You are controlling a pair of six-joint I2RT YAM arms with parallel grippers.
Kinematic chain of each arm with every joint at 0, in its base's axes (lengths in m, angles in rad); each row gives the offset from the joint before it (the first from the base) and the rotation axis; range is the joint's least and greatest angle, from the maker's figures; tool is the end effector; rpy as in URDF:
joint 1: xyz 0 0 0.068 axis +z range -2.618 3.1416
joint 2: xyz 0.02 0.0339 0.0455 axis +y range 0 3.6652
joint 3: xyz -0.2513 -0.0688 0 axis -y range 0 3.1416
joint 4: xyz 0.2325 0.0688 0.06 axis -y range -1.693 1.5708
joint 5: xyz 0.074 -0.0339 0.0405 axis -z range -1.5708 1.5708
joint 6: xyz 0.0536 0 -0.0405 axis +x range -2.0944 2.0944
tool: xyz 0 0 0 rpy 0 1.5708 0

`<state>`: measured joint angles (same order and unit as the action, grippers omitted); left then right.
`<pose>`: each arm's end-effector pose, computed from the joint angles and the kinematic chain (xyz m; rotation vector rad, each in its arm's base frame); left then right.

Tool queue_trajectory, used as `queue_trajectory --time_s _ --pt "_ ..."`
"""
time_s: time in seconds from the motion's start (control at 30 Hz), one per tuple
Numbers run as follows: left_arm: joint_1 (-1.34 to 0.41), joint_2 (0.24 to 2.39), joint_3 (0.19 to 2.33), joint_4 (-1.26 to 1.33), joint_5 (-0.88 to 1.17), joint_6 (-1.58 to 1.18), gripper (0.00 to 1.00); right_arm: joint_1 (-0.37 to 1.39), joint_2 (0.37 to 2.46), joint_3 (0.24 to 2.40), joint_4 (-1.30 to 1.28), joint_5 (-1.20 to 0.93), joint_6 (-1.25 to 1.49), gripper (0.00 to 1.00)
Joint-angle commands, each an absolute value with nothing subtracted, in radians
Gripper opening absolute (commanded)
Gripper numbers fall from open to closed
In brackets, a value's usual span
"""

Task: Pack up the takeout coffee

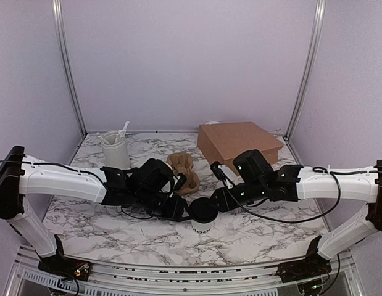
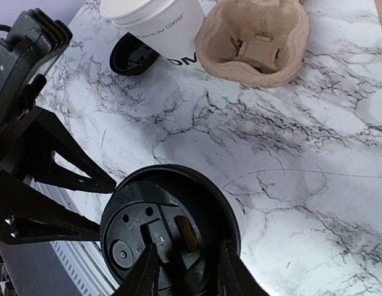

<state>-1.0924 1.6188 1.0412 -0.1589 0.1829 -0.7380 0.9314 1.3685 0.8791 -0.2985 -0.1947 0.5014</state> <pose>0.1541 -0.3183 0.2027 0.5565 2.5143 -1.0477 0.1660 0.2407 0.2136 -0.6405 2.4544 0.8736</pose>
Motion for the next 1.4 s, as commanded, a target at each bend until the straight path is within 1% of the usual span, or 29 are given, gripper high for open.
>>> queue_trajectory --time_s 0.0,0.43,0.7,0.97,1.17,1.37 --pt "-1.084 1.662 1.06 -0.181 0.161 -0.744 0.44 0.95 1.341 0.858 -0.277 -0.203 0.543 0.3" --pt "-1.047 1.688 1.119 -0.212 0.178 -0.727 0.44 0.963 1.282 0.811 -0.264 -0.135 0.662 0.29" --pt "-1.047 1.724 1.144 -0.233 0.194 -0.719 0.44 0.964 1.287 0.784 -0.244 -0.13 0.695 0.28" --pt "-1.047 1.778 1.09 -0.26 0.173 -0.726 0.43 0.963 1.289 0.739 -0.229 -0.121 0.713 0.28" --pt "-1.049 1.801 1.015 -0.224 0.17 -0.745 0.42 0.963 1.277 0.687 -0.206 -0.125 0.739 0.28" --pt "-1.048 1.793 1.011 -0.223 0.163 -0.741 0.41 0.964 1.275 0.694 -0.212 -0.12 0.737 0.28"
